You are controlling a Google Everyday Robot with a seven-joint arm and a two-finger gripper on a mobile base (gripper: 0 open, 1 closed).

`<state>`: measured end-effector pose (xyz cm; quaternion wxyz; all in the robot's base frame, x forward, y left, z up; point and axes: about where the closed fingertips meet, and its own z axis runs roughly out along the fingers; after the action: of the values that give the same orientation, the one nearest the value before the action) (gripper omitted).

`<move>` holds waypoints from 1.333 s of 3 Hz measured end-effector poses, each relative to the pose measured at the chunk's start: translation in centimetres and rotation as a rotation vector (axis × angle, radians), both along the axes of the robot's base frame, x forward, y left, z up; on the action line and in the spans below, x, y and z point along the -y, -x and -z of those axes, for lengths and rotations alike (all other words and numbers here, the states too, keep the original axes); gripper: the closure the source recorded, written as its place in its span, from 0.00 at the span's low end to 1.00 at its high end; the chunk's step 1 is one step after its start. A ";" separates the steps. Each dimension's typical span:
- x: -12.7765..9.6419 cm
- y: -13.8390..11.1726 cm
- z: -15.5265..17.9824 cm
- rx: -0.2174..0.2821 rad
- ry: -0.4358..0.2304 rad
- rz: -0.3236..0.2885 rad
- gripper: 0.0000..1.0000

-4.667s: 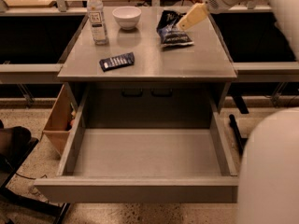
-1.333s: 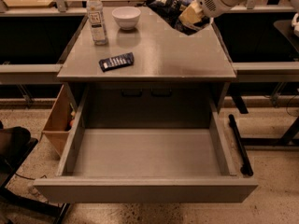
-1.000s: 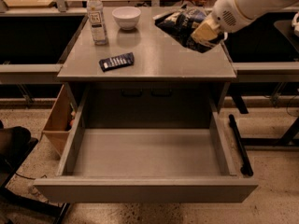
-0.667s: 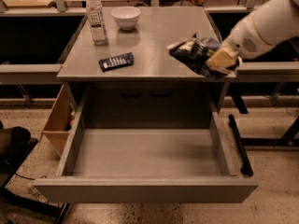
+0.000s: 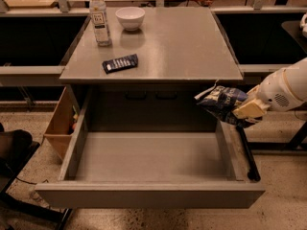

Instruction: Place blue chip bag into top drawer

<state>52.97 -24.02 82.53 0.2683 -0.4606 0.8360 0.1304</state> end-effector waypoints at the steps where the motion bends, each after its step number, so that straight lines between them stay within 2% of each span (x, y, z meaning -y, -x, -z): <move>1: 0.0 0.0 0.0 0.000 0.000 0.000 1.00; 2: -2.7 0.5 3.0 -0.042 0.041 -0.030 1.00; 3: -7.8 2.0 8.0 -0.100 0.048 -0.100 1.00; 4: -13.8 2.4 10.0 -0.083 0.048 -0.205 1.00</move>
Offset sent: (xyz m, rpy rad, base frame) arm -0.0184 0.0891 -0.1016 -0.1445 0.1460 0.0997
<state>50.59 -10.20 72.48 0.2075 -0.5443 0.7977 0.1560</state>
